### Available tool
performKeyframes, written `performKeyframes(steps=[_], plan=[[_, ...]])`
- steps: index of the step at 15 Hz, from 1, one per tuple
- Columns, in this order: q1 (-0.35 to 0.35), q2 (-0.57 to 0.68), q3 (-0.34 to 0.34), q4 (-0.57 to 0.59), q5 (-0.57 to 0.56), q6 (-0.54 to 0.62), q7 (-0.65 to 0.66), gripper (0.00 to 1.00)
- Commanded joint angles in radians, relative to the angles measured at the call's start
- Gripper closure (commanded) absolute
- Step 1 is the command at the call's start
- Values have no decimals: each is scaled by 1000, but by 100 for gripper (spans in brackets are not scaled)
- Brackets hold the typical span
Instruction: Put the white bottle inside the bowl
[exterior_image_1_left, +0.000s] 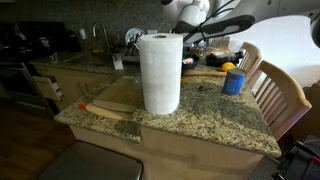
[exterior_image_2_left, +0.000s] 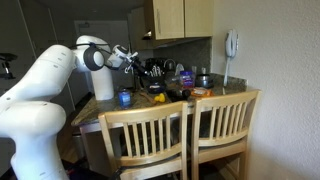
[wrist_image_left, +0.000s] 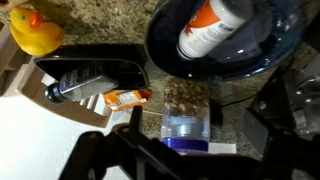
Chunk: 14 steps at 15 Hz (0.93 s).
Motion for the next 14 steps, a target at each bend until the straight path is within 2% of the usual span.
performKeyframes(steps=[1, 7, 12, 13, 14], plan=[[-24, -158, 87, -35, 105, -37, -202, 0], [-92, -285, 179, 51, 366, -112, -495, 0], [-161, -311, 229, 18, 597, -134, -651, 0], [-166, -310, 233, 7, 629, -162, -669, 0], [-134, -297, 201, 43, 573, -126, -621, 0]])
